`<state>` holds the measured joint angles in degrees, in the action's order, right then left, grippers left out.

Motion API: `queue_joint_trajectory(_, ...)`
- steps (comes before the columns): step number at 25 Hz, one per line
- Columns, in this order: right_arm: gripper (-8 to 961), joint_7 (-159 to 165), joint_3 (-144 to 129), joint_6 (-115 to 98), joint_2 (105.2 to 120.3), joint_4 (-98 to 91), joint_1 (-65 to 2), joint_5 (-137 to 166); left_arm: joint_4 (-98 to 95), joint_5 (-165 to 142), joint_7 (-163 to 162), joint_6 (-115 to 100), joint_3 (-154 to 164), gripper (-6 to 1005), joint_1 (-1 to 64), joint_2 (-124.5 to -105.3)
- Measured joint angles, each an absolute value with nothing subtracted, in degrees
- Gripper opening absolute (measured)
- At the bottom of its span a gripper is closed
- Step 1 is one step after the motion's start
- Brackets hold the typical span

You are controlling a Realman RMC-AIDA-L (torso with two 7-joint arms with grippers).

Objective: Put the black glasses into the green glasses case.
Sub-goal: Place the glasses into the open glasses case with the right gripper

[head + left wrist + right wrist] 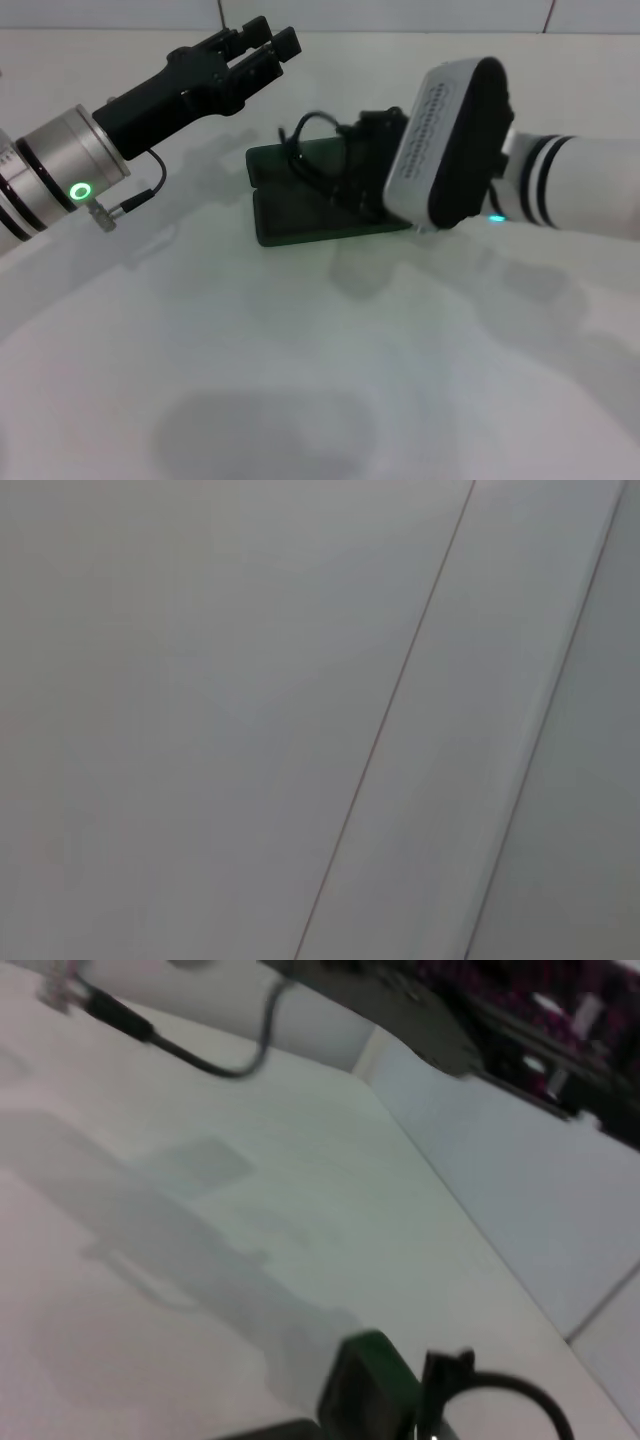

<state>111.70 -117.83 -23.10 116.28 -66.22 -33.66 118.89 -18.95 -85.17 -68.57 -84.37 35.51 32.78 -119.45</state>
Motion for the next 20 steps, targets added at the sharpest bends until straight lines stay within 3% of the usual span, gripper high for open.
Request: queue_joint_trajectory(20, 575, 111.71, -122.76, -22.75, 116.27, -67.59, -34.15, 118.99, -18.98, -85.16, -68.67, -84.45, 35.91, 531, 32.45, -119.51)
